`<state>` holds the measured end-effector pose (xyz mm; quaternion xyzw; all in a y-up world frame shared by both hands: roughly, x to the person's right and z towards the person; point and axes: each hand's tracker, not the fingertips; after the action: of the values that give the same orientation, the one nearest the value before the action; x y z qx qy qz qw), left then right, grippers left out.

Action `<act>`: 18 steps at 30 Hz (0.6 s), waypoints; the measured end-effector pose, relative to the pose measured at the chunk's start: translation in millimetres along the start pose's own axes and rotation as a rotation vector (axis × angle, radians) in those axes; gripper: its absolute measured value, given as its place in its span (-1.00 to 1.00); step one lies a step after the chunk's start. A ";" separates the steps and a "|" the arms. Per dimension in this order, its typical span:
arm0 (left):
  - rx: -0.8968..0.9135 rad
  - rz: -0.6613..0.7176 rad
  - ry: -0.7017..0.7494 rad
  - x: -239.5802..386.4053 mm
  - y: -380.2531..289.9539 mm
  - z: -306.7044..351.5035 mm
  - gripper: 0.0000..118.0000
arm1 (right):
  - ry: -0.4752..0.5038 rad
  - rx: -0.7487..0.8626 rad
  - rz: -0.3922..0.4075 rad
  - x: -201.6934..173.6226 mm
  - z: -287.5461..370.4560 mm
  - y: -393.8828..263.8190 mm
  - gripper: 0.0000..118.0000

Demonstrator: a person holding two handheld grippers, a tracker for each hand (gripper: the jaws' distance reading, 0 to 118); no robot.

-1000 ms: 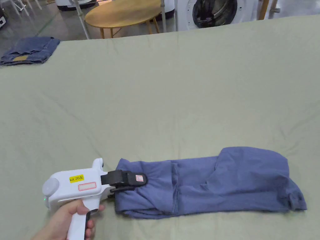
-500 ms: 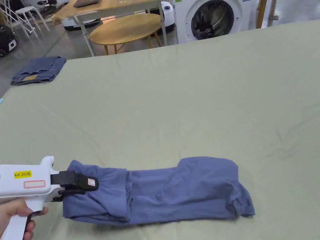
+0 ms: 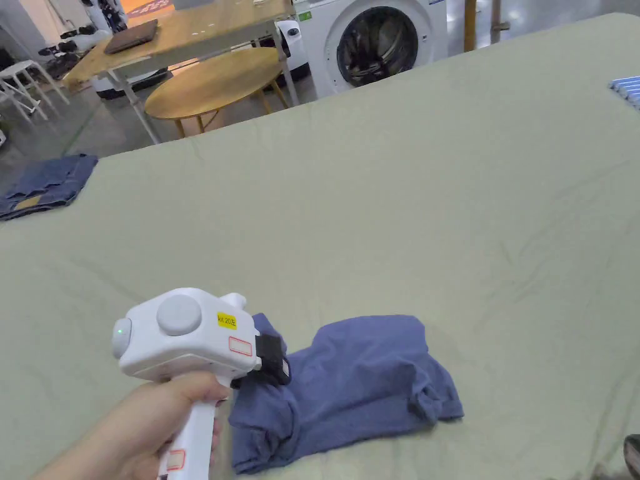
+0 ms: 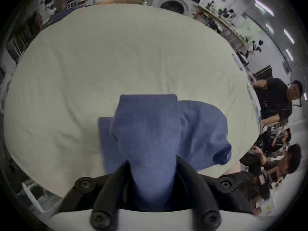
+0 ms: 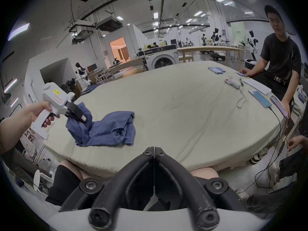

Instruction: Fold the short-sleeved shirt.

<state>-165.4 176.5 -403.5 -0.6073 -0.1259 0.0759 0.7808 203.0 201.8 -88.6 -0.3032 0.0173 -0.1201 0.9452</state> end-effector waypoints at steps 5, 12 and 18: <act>-0.012 -0.039 0.008 45.0 -2.6 -42.9 -0.87 | -0.033 -0.001 -0.033 22.5 7.2 -8.4 -1.00; 0.026 -0.104 -0.266 82.2 -17.6 -7.1 0.38 | -0.055 -0.031 -0.049 37.6 -1.0 -11.6 -1.00; 0.249 -0.065 -0.249 46.4 -23.8 49.9 -0.47 | -0.029 -0.022 -0.030 30.0 -12.2 -5.0 -1.00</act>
<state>-136.3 229.5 -364.1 -0.4874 -0.2309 0.1405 0.8303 229.8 183.8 -94.4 -0.3153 0.0007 -0.1296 0.9401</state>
